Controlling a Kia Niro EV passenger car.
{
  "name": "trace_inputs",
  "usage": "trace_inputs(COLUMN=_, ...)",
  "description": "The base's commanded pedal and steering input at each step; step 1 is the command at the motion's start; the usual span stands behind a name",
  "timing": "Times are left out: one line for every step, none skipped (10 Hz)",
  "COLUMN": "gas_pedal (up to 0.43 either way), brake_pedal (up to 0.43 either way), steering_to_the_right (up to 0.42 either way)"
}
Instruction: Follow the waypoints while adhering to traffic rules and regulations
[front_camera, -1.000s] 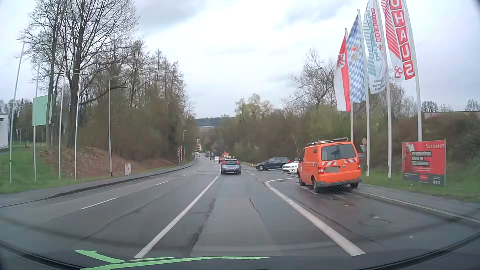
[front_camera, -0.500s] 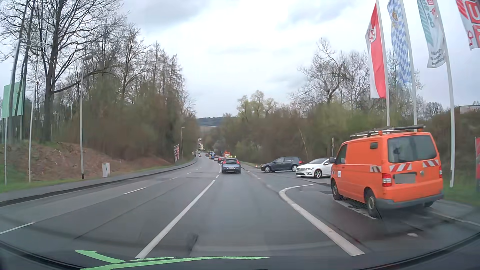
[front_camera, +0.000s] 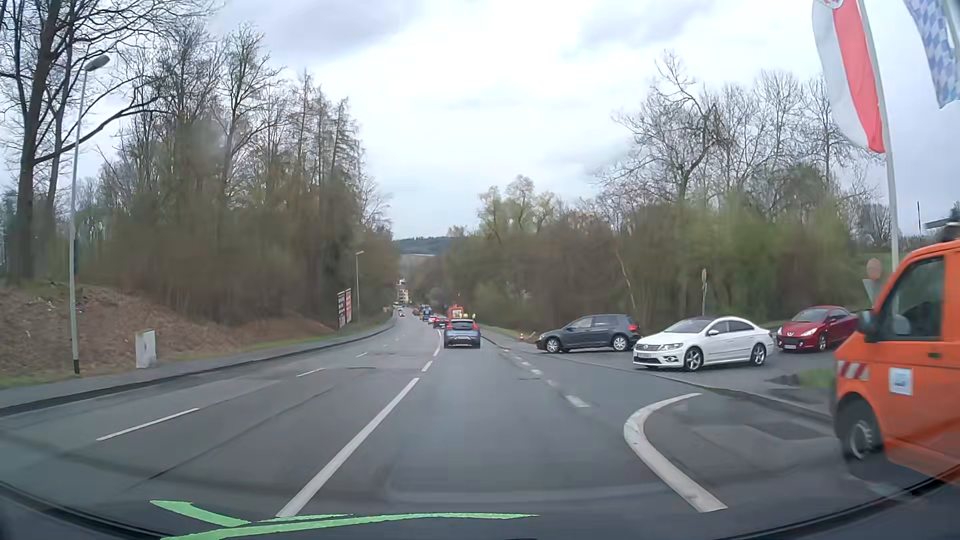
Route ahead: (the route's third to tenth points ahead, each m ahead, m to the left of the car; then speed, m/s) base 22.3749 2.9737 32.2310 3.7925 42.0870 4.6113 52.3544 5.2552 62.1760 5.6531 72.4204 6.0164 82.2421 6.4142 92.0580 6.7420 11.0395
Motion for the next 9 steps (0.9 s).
trace_inputs(gas_pedal=0.0, brake_pedal=0.122, steering_to_the_right=-0.006)
trace_inputs(gas_pedal=0.0, brake_pedal=0.122, steering_to_the_right=-0.006)
trace_inputs(gas_pedal=0.0, brake_pedal=0.122, steering_to_the_right=-0.006)
trace_inputs(gas_pedal=0.0, brake_pedal=0.122, steering_to_the_right=-0.006)
trace_inputs(gas_pedal=0.0, brake_pedal=0.122, steering_to_the_right=-0.006)
trace_inputs(gas_pedal=0.0, brake_pedal=0.116, steering_to_the_right=-0.006)
trace_inputs(gas_pedal=0.0, brake_pedal=0.116, steering_to_the_right=-0.006)
trace_inputs(gas_pedal=0.0, brake_pedal=0.11, steering_to_the_right=-0.006)
trace_inputs(gas_pedal=0.0, brake_pedal=0.104, steering_to_the_right=-0.006)
